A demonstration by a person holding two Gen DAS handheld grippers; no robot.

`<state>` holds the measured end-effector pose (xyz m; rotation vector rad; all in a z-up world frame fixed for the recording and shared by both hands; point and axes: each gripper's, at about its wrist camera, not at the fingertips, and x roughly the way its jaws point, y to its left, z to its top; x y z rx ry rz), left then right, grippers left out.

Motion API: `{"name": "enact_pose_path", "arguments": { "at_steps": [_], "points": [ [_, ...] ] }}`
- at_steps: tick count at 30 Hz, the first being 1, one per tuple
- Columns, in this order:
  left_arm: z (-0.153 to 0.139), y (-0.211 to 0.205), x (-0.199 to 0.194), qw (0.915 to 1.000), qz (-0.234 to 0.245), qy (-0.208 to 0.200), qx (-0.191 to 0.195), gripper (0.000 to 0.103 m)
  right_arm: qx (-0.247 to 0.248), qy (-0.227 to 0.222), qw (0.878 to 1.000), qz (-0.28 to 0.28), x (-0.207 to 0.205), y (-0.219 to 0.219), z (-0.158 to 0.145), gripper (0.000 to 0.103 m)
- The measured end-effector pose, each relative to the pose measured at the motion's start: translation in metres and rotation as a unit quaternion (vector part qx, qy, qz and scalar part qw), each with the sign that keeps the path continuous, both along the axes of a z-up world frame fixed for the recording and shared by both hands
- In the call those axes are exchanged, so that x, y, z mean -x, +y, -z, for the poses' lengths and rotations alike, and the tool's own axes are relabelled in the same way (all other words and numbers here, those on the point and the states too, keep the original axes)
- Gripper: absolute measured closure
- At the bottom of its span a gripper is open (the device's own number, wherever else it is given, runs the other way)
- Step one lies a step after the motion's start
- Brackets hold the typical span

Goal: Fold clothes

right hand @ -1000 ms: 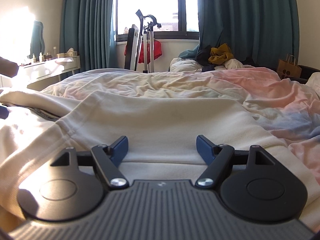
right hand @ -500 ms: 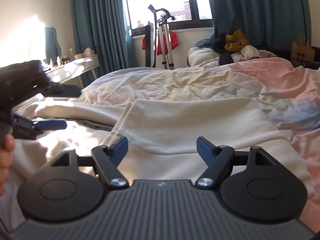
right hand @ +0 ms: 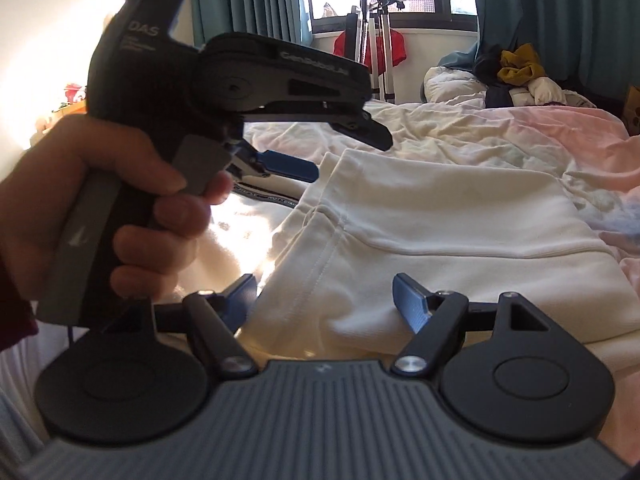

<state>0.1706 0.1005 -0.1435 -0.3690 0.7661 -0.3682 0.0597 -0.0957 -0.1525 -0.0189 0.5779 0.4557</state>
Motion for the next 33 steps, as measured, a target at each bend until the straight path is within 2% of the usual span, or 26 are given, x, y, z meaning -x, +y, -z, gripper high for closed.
{"name": "enact_pose_path", "arguments": {
  "at_steps": [2, 4, 6, 7, 8, 9, 11, 14, 19, 22, 24, 26, 29, 30, 33],
  "points": [
    [0.009, -0.002, -0.004, 1.0, 0.004, -0.004, -0.005, 0.038, -0.003, 0.01, 1.0, -0.004, -0.002, 0.0, 0.003, 0.028],
    [0.014, -0.004, -0.007, 0.9999, 0.011, -0.006, -0.01, 0.039, -0.011, 0.017, 1.0, -0.009, -0.005, 0.001, 0.006, 0.036],
    [0.016, -0.002, -0.011, 0.9998, 0.016, -0.003, -0.013, 0.046, -0.015, 0.018, 1.0, -0.016, -0.005, 0.003, 0.005, 0.054],
    [0.018, -0.002, -0.014, 0.9997, 0.019, -0.002, -0.014, 0.056, -0.016, 0.019, 1.0, -0.018, -0.005, 0.004, 0.005, 0.058],
    [0.02, 0.0, -0.016, 0.9997, 0.019, 0.004, -0.014, 0.069, -0.013, 0.018, 1.0, -0.018, -0.005, 0.005, 0.005, 0.068],
    [0.023, 0.002, -0.018, 0.9997, 0.019, 0.01, -0.013, 0.075, -0.008, 0.016, 1.0, -0.014, -0.004, 0.005, 0.005, 0.078],
    [0.025, 0.004, -0.018, 0.9996, 0.022, 0.011, -0.015, 0.081, -0.011, 0.018, 1.0, -0.008, -0.005, 0.003, 0.005, 0.084],
    [0.021, 0.003, -0.015, 0.9996, 0.023, 0.004, -0.018, 0.089, -0.026, 0.021, 0.999, -0.005, -0.006, 0.0, 0.003, 0.087],
    [0.001, 0.013, -0.007, 0.9997, 0.017, -0.015, 0.006, 0.091, -0.037, 0.0, 0.999, -0.017, 0.001, 0.001, -0.006, 0.088],
    [-0.009, 0.021, -0.003, 0.9994, 0.006, -0.025, 0.022, 0.091, -0.062, -0.002, 0.998, -0.031, 0.0, 0.001, -0.011, 0.088],
    [-0.007, 0.021, -0.002, 0.9995, 0.004, -0.029, 0.011, 0.09, -0.081, 0.002, 0.996, -0.036, -0.004, 0.0, -0.012, 0.088],
    [0.003, 0.02, -0.005, 0.9999, 0.004, -0.014, 0.007, 0.089, -0.086, 0.02, 0.996, -0.034, -0.01, 0.001, -0.007, 0.088],
    [0.016, 0.021, -0.007, 1.0, -0.002, -0.001, 0.001, 0.084, -0.092, 0.057, 0.994, -0.03, -0.021, 0.0, 0.003, 0.087],
    [0.017, 0.022, -0.007, 1.0, -0.001, -0.003, 0.004, 0.083, -0.091, 0.051, 0.994, -0.03, -0.02, -0.001, 0.0, 0.086],
    [0.012, 0.029, -0.001, 0.9997, -0.012, -0.011, 0.015, 0.071, -0.085, 0.035, 0.995, -0.028, -0.017, -0.002, -0.008, 0.085]
  ]
}}
